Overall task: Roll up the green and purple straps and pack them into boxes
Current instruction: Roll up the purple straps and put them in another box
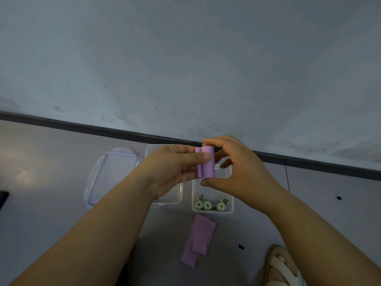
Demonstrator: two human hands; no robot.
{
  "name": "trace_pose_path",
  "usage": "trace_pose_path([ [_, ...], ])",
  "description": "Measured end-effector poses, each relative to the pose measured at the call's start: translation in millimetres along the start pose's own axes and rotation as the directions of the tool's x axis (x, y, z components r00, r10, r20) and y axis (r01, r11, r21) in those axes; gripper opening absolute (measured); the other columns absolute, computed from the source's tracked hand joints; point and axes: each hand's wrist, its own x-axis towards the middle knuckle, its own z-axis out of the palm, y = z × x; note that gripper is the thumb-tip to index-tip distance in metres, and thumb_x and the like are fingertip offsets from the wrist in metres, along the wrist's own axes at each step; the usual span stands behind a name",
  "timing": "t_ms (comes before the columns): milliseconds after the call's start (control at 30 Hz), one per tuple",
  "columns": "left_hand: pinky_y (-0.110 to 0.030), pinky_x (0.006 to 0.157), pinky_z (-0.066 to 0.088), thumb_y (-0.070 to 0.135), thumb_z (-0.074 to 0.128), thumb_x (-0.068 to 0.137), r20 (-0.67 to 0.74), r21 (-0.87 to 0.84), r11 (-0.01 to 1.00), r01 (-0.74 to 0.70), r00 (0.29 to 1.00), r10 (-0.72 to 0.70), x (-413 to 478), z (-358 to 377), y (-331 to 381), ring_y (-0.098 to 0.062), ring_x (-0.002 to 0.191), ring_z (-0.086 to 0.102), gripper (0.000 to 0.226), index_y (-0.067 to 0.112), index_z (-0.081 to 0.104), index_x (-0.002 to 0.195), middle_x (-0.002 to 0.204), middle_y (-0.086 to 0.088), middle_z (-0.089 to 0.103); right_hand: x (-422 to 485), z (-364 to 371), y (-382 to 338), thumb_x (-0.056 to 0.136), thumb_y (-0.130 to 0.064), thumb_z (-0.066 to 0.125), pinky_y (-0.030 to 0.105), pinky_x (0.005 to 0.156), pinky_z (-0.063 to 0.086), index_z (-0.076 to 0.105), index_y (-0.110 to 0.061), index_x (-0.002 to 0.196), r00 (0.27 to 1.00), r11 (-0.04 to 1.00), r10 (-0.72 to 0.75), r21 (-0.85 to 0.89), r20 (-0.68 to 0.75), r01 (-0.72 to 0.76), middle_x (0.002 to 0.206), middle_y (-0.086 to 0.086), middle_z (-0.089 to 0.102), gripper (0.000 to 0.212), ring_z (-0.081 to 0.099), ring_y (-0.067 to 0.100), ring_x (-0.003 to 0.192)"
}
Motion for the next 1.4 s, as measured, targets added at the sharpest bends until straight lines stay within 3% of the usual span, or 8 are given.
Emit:
trace_pose_path([
  [200, -0.027, 0.069, 0.059, 0.012, 0.065, 0.064, 0.032, -0.047, 0.999, -0.016, 0.999, 0.018, -3.5, 2.4, 2.7, -0.019, 0.079, 0.071, 0.038, 0.000, 0.065, 0.100, 0.092, -0.014, 0.073, -0.9, -1.5, -1.2, 0.065, -0.026, 0.081, 0.013, 0.075, 0.047, 0.048, -0.036, 0.111, 0.999, 0.993, -0.011, 0.117, -0.054, 0.017, 0.103, -0.021, 0.050, 0.058, 0.053, 0.000, 0.087],
  [533, -0.026, 0.070, 0.059, 0.006, 0.065, 0.079, 0.008, 0.066, 0.998, 0.006, 1.000, -0.007, 0.8, 1.7, -1.4, -0.020, 0.083, 0.071, 0.024, 0.002, 0.066, 0.102, 0.096, -0.014, 0.073, -2.3, -1.4, 1.1, 0.067, -0.035, 0.078, 0.021, 0.070, 0.048, 0.055, -0.032, 0.113, 0.997, 0.983, -0.065, -0.172, -0.038, 0.058, 0.094, -0.020, 0.043, 0.052, 0.050, 0.000, 0.078],
  [733, -0.024, 0.069, 0.058, 0.018, 0.072, 0.057, -0.025, 0.126, 0.992, -0.014, 1.000, 0.017, 0.0, 6.2, -4.0, -0.018, 0.084, 0.071, 0.045, 0.005, 0.067, 0.099, 0.095, -0.012, 0.073, -2.2, 5.4, 2.3, 0.069, -0.032, 0.075, 0.020, 0.064, 0.043, 0.058, -0.027, 0.113, 0.993, 0.963, -0.090, -0.261, -0.075, 0.068, 0.097, -0.016, 0.042, 0.047, 0.042, 0.002, 0.073],
  [967, -0.025, 0.071, 0.058, 0.004, 0.064, 0.076, 0.015, 0.015, 1.000, -0.020, 1.000, 0.020, -1.1, 4.6, -1.3, -0.019, 0.088, 0.071, 0.027, 0.002, 0.066, 0.103, 0.099, -0.012, 0.073, -1.7, -0.3, 1.9, 0.067, -0.028, 0.080, 0.015, 0.079, 0.047, 0.043, -0.030, 0.130, 1.000, 0.999, 0.023, 0.038, 0.008, -0.023, 0.113, -0.022, 0.040, 0.073, 0.049, -0.003, 0.097],
  [1100, -0.027, 0.069, 0.059, 0.006, 0.062, 0.069, 0.095, -0.133, 0.991, 0.018, 0.995, -0.005, -5.0, 5.2, 2.2, -0.021, 0.085, 0.072, 0.032, -0.001, 0.066, 0.100, 0.098, -0.014, 0.072, -0.9, -5.5, -1.7, 0.068, -0.022, 0.079, 0.016, 0.080, 0.050, 0.043, -0.040, 0.116, 0.999, 0.984, 0.040, 0.175, 0.033, -0.046, 0.110, -0.024, 0.046, 0.063, 0.052, -0.001, 0.098],
  [1267, -0.030, 0.077, 0.057, 0.007, 0.063, 0.065, 0.108, -0.175, 0.983, 0.048, 0.994, -0.029, -3.8, 5.0, 1.5, -0.022, 0.086, 0.069, 0.038, -0.002, 0.065, 0.101, 0.107, -0.018, 0.069, -0.3, -5.8, -3.2, 0.065, -0.024, 0.080, 0.013, 0.078, 0.047, 0.042, -0.048, 0.102, 0.999, 0.988, -0.008, 0.152, -0.043, 0.015, 0.103, -0.023, 0.051, 0.058, 0.052, -0.002, 0.094],
  [1400, -0.032, 0.082, 0.055, 0.008, 0.064, 0.065, 0.072, -0.209, 0.977, 0.048, 0.997, -0.033, -0.1, 7.0, -2.2, -0.024, 0.093, 0.066, 0.038, -0.001, 0.065, 0.102, 0.113, -0.020, 0.066, -1.0, -4.2, -0.9, 0.065, -0.030, 0.079, 0.013, 0.074, 0.046, 0.046, -0.041, 0.101, 0.993, 0.999, -0.033, 0.039, -0.114, 0.037, 0.096, -0.026, 0.048, 0.050, 0.052, 0.000, 0.091],
])
